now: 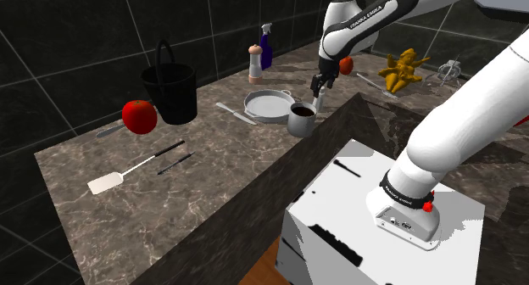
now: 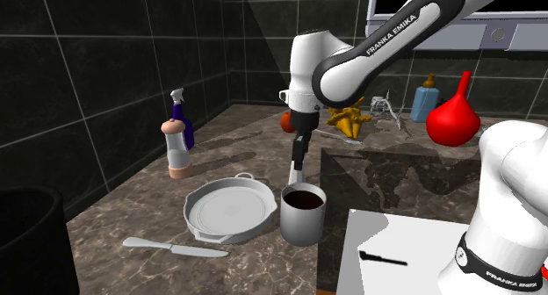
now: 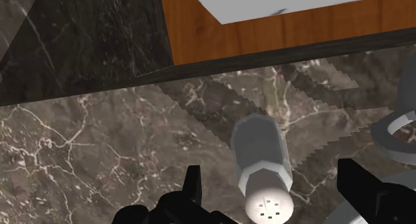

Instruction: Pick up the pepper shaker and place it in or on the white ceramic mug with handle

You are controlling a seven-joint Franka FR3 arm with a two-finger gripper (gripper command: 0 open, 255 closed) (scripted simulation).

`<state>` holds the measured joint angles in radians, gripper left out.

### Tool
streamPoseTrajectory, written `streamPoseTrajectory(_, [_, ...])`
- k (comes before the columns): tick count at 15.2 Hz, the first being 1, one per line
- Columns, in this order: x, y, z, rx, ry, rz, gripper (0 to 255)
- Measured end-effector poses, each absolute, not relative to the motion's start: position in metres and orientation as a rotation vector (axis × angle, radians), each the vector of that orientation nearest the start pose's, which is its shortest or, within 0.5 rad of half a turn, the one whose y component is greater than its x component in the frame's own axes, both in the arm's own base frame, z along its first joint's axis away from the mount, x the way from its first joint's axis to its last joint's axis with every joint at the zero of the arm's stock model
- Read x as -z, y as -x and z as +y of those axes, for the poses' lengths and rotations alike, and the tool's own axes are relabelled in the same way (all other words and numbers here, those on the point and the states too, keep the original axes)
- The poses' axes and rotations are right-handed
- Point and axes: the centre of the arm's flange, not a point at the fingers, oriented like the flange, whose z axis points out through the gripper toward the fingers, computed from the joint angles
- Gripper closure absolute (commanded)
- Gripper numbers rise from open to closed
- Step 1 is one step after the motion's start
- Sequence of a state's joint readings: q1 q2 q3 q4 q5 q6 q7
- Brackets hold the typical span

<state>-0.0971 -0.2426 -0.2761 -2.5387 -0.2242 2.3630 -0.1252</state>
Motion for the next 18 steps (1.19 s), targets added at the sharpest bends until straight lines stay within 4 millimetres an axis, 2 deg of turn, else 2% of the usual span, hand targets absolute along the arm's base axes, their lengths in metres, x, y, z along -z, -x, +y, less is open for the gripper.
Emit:
streamPoseTrajectory(1, [-0.362,-0.411,-0.162,0.061,3.247,0.142,0])
streamPoseTrajectory(2, [-0.362,-0.411,-0.162,0.061,3.247,0.142,255])
streamPoseTrajectory(12, [-0.362,-0.411,-0.162,0.062,3.247,0.141,255])
streamPoseTrajectory(18, [-0.388,-0.412,-0.161,0.062,3.247,0.141,255])
